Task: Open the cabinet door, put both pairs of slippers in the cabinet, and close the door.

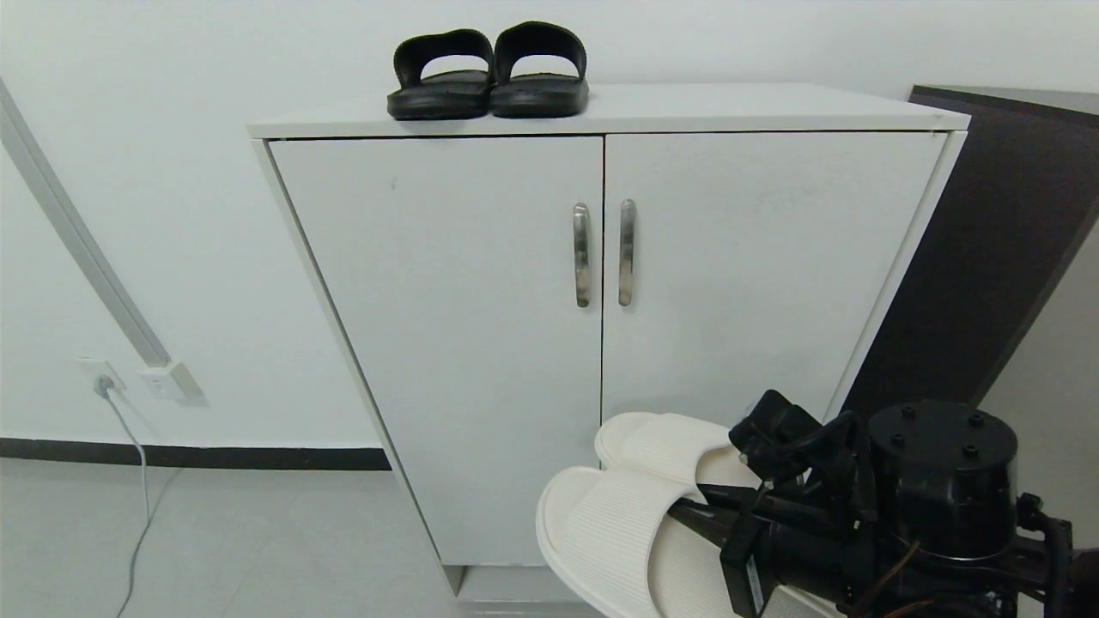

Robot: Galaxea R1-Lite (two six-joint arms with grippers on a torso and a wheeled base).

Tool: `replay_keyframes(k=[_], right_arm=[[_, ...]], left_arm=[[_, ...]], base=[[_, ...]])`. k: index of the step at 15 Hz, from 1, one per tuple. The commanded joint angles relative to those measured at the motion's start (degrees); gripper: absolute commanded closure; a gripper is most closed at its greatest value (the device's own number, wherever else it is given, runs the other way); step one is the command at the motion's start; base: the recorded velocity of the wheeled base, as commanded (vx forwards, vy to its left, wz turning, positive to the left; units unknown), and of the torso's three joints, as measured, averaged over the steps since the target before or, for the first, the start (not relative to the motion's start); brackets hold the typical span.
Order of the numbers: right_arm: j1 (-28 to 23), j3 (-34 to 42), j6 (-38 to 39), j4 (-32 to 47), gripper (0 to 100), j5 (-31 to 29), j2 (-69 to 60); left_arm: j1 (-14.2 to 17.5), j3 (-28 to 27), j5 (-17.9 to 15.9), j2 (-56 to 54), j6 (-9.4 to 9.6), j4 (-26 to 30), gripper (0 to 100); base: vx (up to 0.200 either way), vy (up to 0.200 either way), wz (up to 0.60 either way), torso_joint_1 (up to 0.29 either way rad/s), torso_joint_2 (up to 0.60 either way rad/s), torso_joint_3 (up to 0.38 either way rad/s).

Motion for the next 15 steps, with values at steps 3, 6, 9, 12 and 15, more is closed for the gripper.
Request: replay_keyframes(k=[3,6,9,12,15], right_arm=[[0.0,0.6,-0.4,-1.1,100,0.1,0.5],[0.0,0.7,-0.4,-1.1,100,0.1,0.8],[0.0,0.8,-0.4,-1.1,100,0.1,0.9],[0.0,1.1,-0.5,-1.2,100,0.1,0.8],[0.1,1.3,-0.8,-1.2,100,0.3,0.8]], left_arm=[[0.0,0.0,0.0,0.0,-0.09,0.0,100],[0.0,0.0,0.0,0.0,0.09,0.0,100],[0.0,0.0,-0.1,0.0,0.09,0.0,100],[0.0,0.0,-0.1,0.0,-0.62,0.0,0],[0.0,0.0,-0.1,0.0,-0.53,0.0,0]], base=[[-0.133,0.000,0.00,0.003,0.00,0.003],[-0.067,0.000,0.00,0.004,0.00,-0.001],[0.000,0.000,0.00,0.000,0.00,0.000],[0.000,0.000,0.00,0.000,0.00,0.000],[0.000,0.000,0.00,0.000,0.00,0.000]])
